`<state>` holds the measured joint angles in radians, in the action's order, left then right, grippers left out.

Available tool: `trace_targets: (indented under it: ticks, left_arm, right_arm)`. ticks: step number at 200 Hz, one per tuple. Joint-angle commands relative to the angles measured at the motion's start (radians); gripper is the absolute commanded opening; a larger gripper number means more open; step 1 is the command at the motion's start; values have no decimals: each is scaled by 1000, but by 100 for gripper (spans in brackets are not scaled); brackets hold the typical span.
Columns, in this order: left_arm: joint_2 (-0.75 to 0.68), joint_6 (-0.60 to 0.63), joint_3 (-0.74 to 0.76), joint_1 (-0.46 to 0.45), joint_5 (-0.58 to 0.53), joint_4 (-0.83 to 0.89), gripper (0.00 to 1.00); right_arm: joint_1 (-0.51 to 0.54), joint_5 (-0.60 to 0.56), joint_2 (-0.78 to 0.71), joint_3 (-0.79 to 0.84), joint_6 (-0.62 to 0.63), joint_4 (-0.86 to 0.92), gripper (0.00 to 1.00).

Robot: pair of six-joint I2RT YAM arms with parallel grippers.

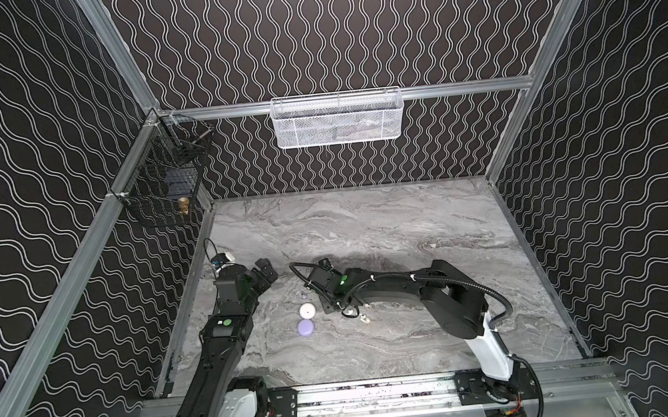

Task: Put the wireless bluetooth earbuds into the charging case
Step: 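Lift the cream case with the right gripper toward the left gripper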

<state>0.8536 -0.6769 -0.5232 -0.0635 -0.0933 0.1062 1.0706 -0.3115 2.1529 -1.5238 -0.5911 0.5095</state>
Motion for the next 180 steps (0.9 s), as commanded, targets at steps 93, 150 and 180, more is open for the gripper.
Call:
trace_targets:
  ticks: [93, 150, 180]
  left_arm:
    - [95, 149, -539, 11, 301, 342, 99]
    - [22, 265, -490, 11, 431, 221, 95]
    - [171, 217, -550, -88, 558, 132, 81]
  right_arm:
    - [18, -95, -649, 507, 728, -747, 23]
    - [17, -27, -722, 633, 1107, -1103, 24]
    - [11, -34, -611, 574, 1300, -1244, 19]
